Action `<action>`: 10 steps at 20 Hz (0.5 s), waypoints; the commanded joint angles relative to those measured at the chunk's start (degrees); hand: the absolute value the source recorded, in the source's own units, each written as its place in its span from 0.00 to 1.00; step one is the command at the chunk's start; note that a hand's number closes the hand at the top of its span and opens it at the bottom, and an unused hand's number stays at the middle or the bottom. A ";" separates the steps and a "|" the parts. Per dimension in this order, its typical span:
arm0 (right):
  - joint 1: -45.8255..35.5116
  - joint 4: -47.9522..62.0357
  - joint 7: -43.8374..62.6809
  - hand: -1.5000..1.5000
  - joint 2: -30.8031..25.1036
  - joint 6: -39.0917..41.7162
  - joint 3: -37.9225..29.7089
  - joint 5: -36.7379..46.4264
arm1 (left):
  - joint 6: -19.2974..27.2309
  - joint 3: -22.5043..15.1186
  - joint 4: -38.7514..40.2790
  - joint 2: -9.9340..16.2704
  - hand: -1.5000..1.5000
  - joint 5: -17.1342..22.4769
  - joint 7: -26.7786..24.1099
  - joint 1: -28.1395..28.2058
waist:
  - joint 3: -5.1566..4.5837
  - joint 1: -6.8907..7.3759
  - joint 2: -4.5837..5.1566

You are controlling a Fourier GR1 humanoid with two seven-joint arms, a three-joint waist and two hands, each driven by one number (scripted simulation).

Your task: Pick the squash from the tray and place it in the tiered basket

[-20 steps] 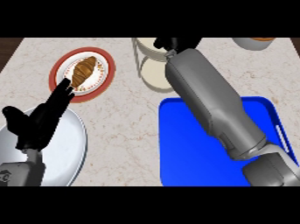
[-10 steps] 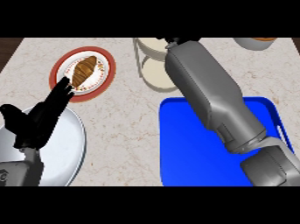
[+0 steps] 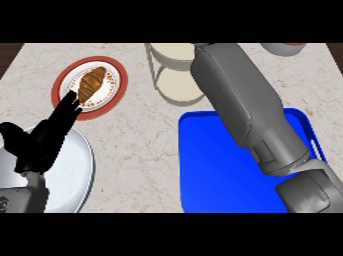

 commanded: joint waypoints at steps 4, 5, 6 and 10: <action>2.98 -7.38 6.16 0.00 -0.18 -11.77 -2.80 5.71 | 0.22 1.71 -0.47 0.69 0.50 0.24 -0.43 3.59 | -0.07 -3.15 -1.39; 3.93 -8.37 6.28 0.00 -0.92 -12.35 -3.37 7.02 | 2.53 1.08 -1.72 -0.28 0.50 -0.53 3.01 1.28 | -0.03 -3.52 -1.39; 4.78 -9.23 7.61 0.00 -0.84 -12.97 -3.97 9.87 | 0.83 2.56 -2.06 1.37 0.50 0.95 2.96 2.00 | -0.07 -3.69 -1.55; 11.17 -21.54 9.62 0.00 -1.51 -6.58 -5.37 12.89 | 1.11 2.06 -1.81 0.08 0.50 0.29 0.60 5.38 | -0.05 -5.64 -2.28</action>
